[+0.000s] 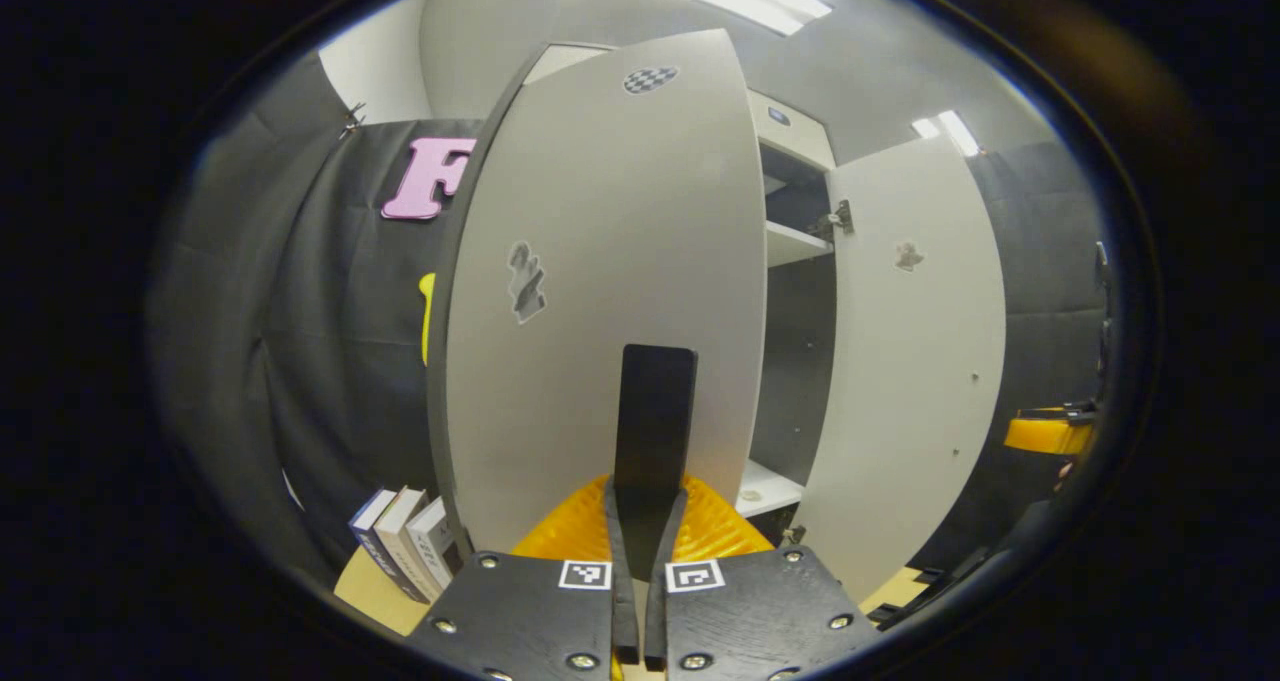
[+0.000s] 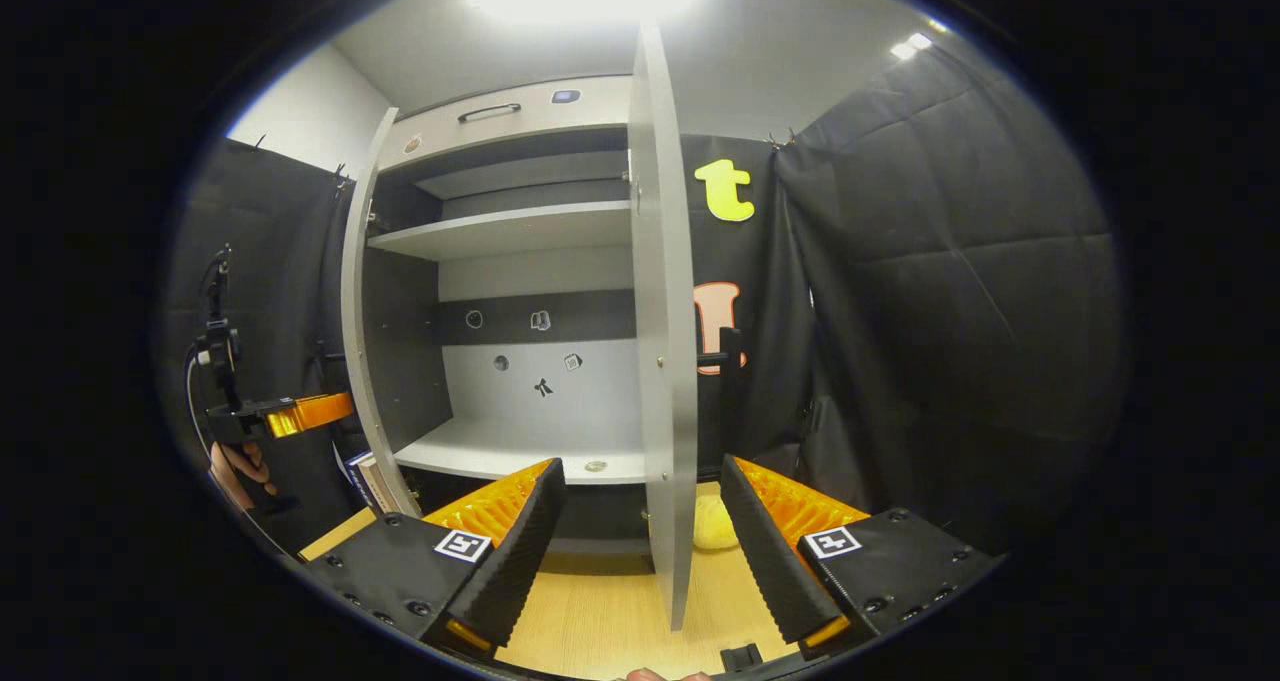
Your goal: Open the right door of the double-door shoe cabinet with the right hand, and open the left door with the left hand.
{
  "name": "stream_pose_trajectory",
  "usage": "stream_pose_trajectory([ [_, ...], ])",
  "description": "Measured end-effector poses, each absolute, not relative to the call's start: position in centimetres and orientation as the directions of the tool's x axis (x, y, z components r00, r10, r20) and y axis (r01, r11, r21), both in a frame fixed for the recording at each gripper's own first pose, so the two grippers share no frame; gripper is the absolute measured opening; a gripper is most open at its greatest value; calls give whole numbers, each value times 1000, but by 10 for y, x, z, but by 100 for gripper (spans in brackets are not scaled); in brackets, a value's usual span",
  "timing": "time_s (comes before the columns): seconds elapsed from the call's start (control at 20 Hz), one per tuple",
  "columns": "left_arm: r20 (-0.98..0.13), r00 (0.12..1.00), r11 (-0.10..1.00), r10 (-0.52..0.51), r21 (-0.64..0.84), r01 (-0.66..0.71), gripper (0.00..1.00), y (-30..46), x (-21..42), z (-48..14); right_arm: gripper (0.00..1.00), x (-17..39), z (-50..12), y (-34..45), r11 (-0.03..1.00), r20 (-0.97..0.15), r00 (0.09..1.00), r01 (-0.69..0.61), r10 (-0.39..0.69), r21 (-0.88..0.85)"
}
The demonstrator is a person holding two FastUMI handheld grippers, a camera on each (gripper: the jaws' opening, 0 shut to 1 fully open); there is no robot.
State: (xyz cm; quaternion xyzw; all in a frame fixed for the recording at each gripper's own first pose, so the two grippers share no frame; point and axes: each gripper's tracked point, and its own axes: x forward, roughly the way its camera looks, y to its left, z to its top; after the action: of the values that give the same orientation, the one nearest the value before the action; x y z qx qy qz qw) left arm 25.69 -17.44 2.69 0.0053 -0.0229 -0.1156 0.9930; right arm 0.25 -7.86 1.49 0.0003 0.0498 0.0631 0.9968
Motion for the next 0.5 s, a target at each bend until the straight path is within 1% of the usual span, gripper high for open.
stream_pose_trajectory([
  [0.1, 42, 975, 976, -218, 9, 218, 4, -173, 257, 27, 98, 9, 12, -67, 990, -105, 984, -142, 142, 4],
  [0.3, 48, 982, 983, -184, 12, 183, 5, -167, 259, 27, 98, 12, 8, -54, 985, -121, 977, -175, 174, 3],
  [0.5, 57, 988, 990, -141, 6, 141, 5, -161, 261, 29, 98, 14, 13, -45, 981, -110, 975, -195, 195, 6],
])
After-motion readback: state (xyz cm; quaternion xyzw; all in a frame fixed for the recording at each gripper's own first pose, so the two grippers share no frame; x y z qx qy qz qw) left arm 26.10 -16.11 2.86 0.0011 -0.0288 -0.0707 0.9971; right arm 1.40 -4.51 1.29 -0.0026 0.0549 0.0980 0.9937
